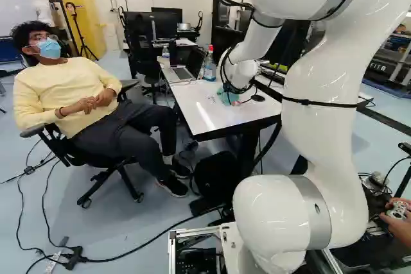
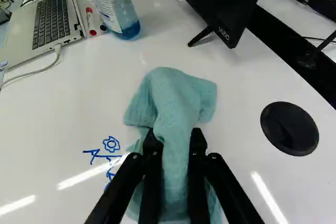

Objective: Clean the table with the green towel

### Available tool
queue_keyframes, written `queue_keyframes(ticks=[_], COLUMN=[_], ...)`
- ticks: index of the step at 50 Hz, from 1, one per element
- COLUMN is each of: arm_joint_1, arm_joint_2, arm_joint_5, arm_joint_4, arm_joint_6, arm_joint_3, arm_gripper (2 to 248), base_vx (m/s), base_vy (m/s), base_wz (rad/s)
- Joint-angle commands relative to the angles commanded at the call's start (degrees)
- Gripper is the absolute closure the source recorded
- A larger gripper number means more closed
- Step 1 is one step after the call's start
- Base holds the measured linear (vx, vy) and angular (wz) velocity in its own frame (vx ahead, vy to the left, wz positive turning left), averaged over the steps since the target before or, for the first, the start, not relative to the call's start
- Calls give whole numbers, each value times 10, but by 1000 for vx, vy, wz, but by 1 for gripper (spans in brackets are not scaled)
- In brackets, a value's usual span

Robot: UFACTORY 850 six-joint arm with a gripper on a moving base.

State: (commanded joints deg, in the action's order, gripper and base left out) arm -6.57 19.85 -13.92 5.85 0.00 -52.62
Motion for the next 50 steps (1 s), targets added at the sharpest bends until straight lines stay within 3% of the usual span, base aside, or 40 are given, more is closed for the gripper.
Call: queue_keyframes(ticks=[50], arm_joint_1=[4], arm_joint_2=[11], arm_joint_5=[13], arm_joint_4=[0], arm_joint_6=[0], arm_joint_3=[-13], arm_gripper=[196], base_vx=[0], base_vy=[0], base_wz=[0])
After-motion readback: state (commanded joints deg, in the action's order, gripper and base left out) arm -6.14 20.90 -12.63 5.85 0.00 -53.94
